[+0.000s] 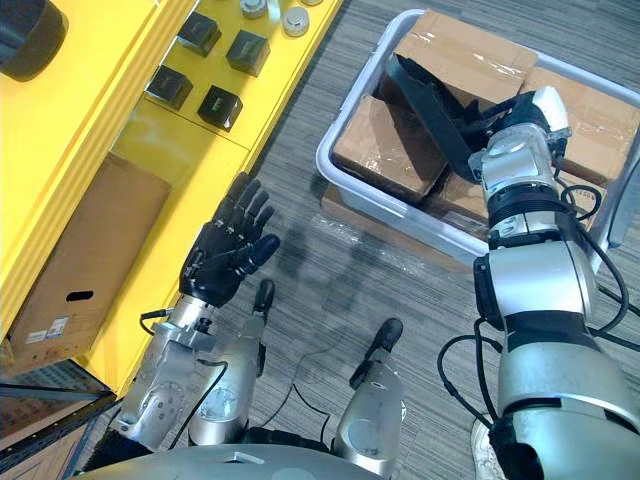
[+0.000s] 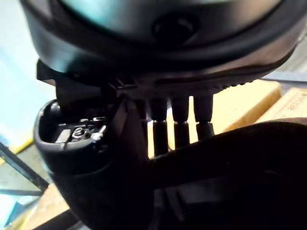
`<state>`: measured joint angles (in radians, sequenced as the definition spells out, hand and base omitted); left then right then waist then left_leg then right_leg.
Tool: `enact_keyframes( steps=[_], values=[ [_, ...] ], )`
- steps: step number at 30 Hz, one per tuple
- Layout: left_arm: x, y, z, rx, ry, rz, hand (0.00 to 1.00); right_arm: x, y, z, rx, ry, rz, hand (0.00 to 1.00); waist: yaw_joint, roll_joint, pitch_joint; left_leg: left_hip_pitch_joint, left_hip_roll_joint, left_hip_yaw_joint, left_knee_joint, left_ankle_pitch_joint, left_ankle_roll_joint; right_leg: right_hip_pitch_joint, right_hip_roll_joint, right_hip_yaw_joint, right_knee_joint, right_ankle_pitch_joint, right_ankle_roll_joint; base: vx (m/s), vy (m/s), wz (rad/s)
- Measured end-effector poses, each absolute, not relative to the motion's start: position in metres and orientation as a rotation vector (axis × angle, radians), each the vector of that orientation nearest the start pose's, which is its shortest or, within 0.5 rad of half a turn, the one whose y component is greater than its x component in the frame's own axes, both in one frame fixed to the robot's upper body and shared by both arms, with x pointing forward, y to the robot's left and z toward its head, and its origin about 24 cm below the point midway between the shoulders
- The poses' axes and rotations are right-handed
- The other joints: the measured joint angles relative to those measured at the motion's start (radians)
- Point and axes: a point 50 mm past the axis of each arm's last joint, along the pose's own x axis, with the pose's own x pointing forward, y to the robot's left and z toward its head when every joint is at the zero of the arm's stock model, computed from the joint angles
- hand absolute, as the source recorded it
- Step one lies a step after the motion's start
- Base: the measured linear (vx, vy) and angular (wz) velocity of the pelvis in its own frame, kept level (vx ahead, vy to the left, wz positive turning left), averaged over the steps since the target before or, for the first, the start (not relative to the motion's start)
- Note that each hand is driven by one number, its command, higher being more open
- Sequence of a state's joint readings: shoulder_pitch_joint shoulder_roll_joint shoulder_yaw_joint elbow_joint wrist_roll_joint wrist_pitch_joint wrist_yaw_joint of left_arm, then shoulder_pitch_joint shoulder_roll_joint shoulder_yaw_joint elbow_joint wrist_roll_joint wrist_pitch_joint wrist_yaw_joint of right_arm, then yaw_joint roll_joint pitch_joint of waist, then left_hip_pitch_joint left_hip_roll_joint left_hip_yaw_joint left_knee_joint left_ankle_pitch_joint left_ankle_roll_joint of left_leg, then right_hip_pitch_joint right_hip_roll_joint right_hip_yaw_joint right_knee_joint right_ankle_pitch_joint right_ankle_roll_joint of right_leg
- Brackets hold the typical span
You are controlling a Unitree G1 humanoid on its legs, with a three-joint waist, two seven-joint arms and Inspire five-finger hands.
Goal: Walk over and take three plastic housings, then place them on the shelf
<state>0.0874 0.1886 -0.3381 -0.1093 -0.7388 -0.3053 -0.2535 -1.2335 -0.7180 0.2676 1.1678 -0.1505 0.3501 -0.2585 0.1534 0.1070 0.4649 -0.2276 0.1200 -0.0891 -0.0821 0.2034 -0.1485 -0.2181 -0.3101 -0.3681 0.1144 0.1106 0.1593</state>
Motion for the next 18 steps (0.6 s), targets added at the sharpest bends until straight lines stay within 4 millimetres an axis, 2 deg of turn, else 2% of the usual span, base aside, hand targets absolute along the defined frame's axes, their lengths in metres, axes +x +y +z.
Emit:
enact_keyframes(
  steps=[4,7,9,11,13,16,18],
  values=[
    [0.224,0.110,0.079,-0.577,-0.275,-0.497,1.00,0.389,-0.313,0.262,-0.862,0.036,-0.722,0.00,-0.020,-0.009,0.002,0.010,0.006,0.009,0.000,0.000,-0.001,0.016,0.012,0.008,-0.032,0.019,0.002,-0.03,-0.041,-0.08],
    [0.233,0.104,0.086,-0.553,-0.254,-0.554,1.00,0.386,-0.303,0.286,-0.912,-0.158,-0.774,0.00,-0.026,-0.021,0.000,0.018,0.022,0.031,-0.001,-0.001,-0.004,0.017,0.031,0.026,-0.051,0.032,-0.002,0.01,-0.060,-0.22],
    [0.238,0.098,0.088,-0.545,-0.221,-0.595,1.00,0.382,-0.299,0.292,-0.966,-0.267,-0.787,0.00,-0.039,-0.040,-0.005,0.032,0.034,0.041,-0.001,-0.007,-0.012,0.025,0.043,0.035,-0.054,0.034,-0.004,0.04,-0.066,-0.18],
    [0.241,0.093,0.087,-0.539,-0.164,-0.630,1.00,0.381,-0.295,0.289,-1.022,-0.321,-0.777,0.00,-0.051,-0.066,-0.018,0.045,0.043,0.057,-0.001,-0.015,-0.019,0.029,0.053,0.049,-0.063,0.034,-0.005,0.06,-0.062,-0.23],
    [0.247,0.082,0.081,-0.551,-0.060,-0.682,1.00,0.378,-0.289,0.273,-1.098,-0.376,-0.734,0.00,-0.067,-0.097,-0.037,0.062,0.049,0.081,-0.001,-0.026,-0.019,0.030,0.059,0.070,-0.065,0.034,-0.005,0.05,-0.038,-0.28],
    [0.259,0.068,0.068,-0.597,0.121,-0.704,1.00,0.375,-0.283,0.248,-1.182,-0.385,-0.662,0.00,-0.100,-0.115,-0.061,0.073,0.050,0.098,-0.001,-0.033,-0.022,0.030,0.061,0.085,-0.068,0.034,-0.005,0.03,-0.029,-0.17],
    [0.266,0.062,0.060,-0.631,0.209,-0.689,1.00,0.375,-0.281,0.237,-1.193,-0.374,-0.634,0.00,-0.103,-0.118,-0.063,0.087,0.053,0.117,-0.001,-0.038,-0.023,0.029,0.064,0.104,-0.068,0.034,-0.005,0.00,-0.020,-0.30]
  ],
)
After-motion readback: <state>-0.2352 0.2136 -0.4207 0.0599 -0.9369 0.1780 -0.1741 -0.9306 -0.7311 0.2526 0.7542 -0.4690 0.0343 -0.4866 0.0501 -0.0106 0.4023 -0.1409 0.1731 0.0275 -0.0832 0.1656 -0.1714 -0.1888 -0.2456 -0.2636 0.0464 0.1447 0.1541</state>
